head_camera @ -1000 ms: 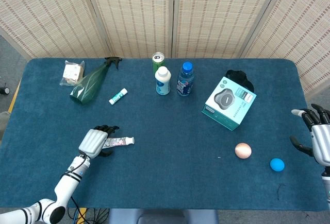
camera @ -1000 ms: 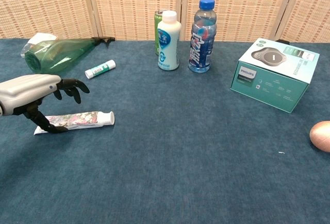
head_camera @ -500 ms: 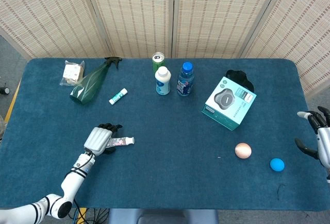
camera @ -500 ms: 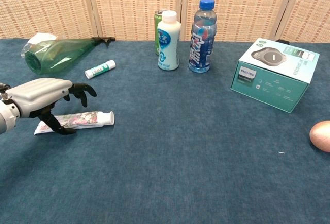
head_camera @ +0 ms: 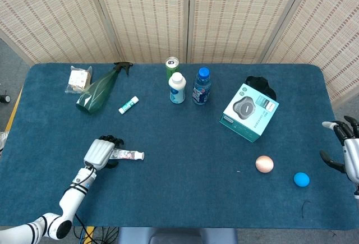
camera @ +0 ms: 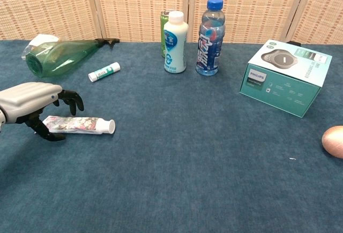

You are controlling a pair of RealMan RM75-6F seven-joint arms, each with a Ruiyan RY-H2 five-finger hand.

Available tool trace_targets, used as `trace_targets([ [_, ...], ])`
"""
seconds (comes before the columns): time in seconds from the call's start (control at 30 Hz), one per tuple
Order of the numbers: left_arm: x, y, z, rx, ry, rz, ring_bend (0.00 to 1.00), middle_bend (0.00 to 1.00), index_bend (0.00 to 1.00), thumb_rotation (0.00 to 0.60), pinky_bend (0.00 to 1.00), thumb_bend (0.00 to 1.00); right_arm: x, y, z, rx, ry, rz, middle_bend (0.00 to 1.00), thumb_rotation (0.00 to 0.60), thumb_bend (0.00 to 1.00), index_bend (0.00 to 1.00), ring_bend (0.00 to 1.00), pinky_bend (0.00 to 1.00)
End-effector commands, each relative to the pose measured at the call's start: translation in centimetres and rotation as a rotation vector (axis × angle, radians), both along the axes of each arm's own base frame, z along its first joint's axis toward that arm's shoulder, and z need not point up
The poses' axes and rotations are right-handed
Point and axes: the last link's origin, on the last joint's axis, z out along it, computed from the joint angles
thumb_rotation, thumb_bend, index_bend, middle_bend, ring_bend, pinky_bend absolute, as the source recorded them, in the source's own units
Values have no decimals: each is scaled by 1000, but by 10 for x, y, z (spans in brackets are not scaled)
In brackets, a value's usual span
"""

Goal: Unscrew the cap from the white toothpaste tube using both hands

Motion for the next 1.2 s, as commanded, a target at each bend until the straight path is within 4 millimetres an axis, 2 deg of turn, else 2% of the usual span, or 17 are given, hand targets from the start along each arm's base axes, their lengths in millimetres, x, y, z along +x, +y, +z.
trace_targets([
  [0.03, 3, 1, -1, -4, -10, -5, 237, 362, 317, 600, 247, 160, 0, 0, 0, -1, 0, -1, 317, 600, 153, 305, 131, 196],
  [0.47, 18, 9, -11, -27, -46, -20, 262, 410, 388, 600, 247, 280, -3, 5, 3, -8, 3, -18, 317, 600, 153, 305, 131, 196],
  [1.0, 13, 6, -6, -44, 31, -10, 266, 412, 419, 600, 247, 284, -3, 5, 2, -4, 4, -21, 317, 600, 153, 305, 131, 196],
  [1.2, 13, 9, -7, -35, 30, -19, 322, 482, 488, 600, 252, 284, -3, 6, 3, -8, 4, -21, 318, 600, 153, 305, 131, 196],
])
